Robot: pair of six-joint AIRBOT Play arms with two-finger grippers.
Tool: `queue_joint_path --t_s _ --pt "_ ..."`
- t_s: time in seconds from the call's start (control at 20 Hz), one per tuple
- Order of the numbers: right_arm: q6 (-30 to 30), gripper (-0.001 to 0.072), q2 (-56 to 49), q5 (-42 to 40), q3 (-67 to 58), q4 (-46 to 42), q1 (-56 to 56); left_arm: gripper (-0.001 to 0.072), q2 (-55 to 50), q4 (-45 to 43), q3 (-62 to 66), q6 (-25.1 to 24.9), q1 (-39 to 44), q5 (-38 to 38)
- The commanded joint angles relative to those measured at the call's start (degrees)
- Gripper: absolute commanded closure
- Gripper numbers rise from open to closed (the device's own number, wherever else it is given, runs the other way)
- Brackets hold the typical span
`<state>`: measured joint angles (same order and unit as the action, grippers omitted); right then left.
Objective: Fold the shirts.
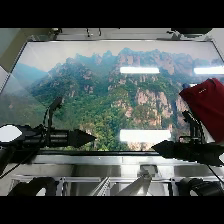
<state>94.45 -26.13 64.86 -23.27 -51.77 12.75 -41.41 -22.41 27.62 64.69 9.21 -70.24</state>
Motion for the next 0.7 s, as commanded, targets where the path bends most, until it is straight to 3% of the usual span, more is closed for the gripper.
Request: queue_joint_path --t_s 0.0,0.1,0.25,0.35,0.45,0.55,0.65 --pt "0.02 0.0692 0.04 0.02 0.02 0.0 0.04 0.0709 0.04 -0.11 -0.02 -0.13 -0.07 0.92" --pt "0.02 0.0691 0.04 0.02 0.02 0.02 0.04 0.0702 0.04 -0.15 -0.02 -0.15 -0.09 2.08" --pt "0.02 0.0691 0.04 0.02 0.02 0.0 0.04 -0.0013 0.04 -2.58 0.52 -0.07 -1.33 5.2" --pt "0.02 0.0691 0.04 0.02 0.02 0.0 0.04 -0.0013 0.04 -10.19 3.78 1.05 -6.45 4.33" --pt "0.02 0.0691 0.04 0.02 0.02 0.0 0.04 -0.0013 0.04 -24.24 9.9 7.98 -15.56 -0.79" --pt "0.02 0.0691 0.04 0.02 0.02 0.0 0.04 -0.0013 0.07 -39.43 16.06 13.42 -27.43 -7.74" --pt "0.02 0.0691 0.04 0.02 0.02 0.0 0.04 -0.0013 0.07 -50.25 19.02 15.52 -41.27 -10.69"
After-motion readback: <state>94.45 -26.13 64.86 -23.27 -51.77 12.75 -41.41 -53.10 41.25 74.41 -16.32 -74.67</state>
